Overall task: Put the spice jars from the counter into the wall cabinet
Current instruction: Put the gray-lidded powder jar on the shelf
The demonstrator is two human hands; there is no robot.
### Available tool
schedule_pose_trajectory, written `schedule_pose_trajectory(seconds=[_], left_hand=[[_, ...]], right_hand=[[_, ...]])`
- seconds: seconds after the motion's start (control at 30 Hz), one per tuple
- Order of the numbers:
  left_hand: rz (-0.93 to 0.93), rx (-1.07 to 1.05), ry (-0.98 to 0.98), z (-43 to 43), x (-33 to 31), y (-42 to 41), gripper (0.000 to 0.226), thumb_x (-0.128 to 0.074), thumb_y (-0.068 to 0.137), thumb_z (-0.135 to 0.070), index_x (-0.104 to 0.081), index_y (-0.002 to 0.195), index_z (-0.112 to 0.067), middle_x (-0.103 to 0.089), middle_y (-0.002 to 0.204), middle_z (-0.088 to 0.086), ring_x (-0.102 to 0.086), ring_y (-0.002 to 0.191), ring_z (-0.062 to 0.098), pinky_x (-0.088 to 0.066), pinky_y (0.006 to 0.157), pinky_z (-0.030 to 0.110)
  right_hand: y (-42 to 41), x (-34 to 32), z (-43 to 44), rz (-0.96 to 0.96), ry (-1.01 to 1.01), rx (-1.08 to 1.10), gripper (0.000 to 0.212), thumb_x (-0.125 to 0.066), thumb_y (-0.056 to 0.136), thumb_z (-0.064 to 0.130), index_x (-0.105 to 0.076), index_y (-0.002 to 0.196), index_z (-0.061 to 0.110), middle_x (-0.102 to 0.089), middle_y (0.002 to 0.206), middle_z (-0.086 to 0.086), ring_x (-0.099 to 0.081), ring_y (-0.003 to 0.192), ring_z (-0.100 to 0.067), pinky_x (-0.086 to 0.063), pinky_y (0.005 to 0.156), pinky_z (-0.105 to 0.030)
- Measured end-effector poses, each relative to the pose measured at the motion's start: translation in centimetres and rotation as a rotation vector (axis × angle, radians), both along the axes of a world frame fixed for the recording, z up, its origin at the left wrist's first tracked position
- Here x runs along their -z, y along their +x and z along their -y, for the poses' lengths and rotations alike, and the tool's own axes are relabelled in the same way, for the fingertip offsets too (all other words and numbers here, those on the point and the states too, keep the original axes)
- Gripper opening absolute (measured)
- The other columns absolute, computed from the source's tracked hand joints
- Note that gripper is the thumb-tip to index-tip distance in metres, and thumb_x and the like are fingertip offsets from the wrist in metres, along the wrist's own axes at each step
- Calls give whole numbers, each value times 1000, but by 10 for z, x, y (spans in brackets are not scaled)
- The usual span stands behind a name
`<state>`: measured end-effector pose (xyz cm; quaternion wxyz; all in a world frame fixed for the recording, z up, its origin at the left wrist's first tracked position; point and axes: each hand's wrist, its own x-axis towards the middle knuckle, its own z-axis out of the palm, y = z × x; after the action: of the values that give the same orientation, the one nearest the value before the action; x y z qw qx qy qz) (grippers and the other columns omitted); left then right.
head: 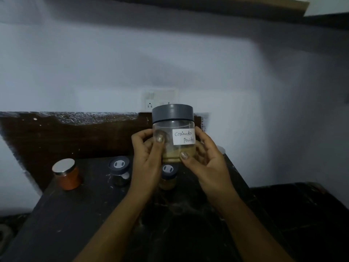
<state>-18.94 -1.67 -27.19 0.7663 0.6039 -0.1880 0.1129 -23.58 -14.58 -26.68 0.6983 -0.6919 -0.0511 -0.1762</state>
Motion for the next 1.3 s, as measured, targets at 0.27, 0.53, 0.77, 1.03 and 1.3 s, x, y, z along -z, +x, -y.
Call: schedule_pose_trajectory(seconds=[0.27,0.53,0.77,1.03,1.3], left_hand=[[261,-257,136,-37,-27,2,19,-47,90,-24,-53,104,-13,-62,98,-9,-63,89,-2,-50,66,9],[408,-412,313,-73,-61,29,51,-58,81,-32,-51,125,-8,-48,114,6,-52,109,10,-47,87,12],[581,-475,344,-98,-129,69,47,-54,81,-33,-48,127,-21,-49,108,-11,-55,106,6,-48,83,12],[708,-546,349,-117,-208,127,42,-57,89,-20,-48,129,-14,-51,114,-9,-55,102,5,-45,79,4],[766,-532,366,-133,-273,194,35,-51,92,-16,-44,127,-18,-54,121,-3,-54,103,4,-46,81,14]], right_hand=[[21,-21,-37,90,-2,49,60,-76,52,30,-54,107,37,-65,112,12,-63,103,-1,-55,80,-21],[51,-66,-69,245,-30,24,51,-72,62,33,-53,109,35,-66,100,27,-62,99,6,-52,69,-12],[95,-131,-91,423,-130,114,35,-64,83,20,-52,113,34,-59,121,14,-58,113,-9,-55,85,-23],[153,-207,-112,623,-150,132,36,-68,81,12,-53,109,30,-59,112,20,-57,108,-1,-46,67,-2],[227,-270,-129,716,-354,267,28,-62,87,18,-47,108,27,-57,114,4,-58,98,-1,-51,76,-14]])
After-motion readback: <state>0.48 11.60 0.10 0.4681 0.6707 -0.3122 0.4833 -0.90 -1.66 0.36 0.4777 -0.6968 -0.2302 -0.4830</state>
